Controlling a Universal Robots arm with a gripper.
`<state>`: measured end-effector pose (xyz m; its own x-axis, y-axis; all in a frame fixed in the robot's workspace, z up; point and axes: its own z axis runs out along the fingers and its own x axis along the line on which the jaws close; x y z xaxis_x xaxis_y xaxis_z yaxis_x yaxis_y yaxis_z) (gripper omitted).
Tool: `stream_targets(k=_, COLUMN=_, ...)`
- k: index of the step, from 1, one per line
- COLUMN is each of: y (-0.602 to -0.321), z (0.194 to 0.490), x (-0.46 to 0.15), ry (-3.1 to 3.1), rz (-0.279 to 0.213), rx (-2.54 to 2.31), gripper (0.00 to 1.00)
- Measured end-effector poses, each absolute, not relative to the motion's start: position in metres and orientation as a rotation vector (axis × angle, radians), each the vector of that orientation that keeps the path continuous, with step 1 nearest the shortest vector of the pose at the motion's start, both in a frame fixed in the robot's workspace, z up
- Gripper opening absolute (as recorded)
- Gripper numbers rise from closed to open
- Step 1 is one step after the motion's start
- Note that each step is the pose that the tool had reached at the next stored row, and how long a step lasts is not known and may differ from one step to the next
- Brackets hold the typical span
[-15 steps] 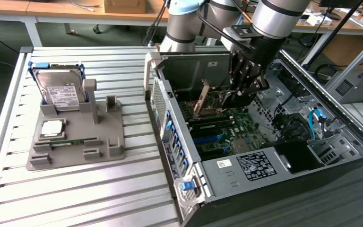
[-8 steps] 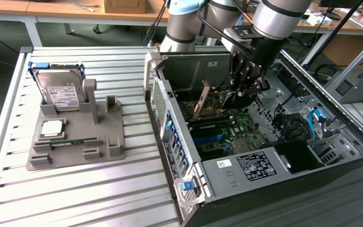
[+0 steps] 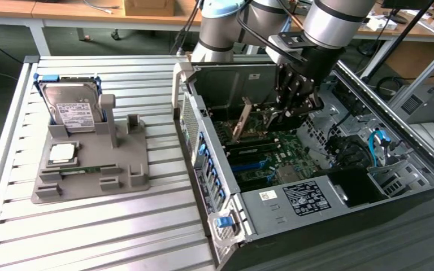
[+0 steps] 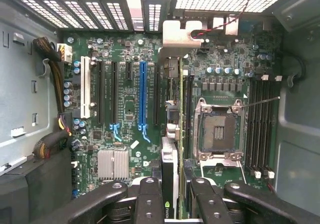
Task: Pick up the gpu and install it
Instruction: 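Insert the gpu into the slot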
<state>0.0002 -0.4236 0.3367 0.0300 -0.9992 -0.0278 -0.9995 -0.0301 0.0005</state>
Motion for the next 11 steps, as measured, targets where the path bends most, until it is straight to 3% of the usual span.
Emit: stream_targets(k=11, y=-0.4279, z=0.3366, x=0.0002, ry=2.174, rz=0.032, rx=-2.241, gripper=0.27)
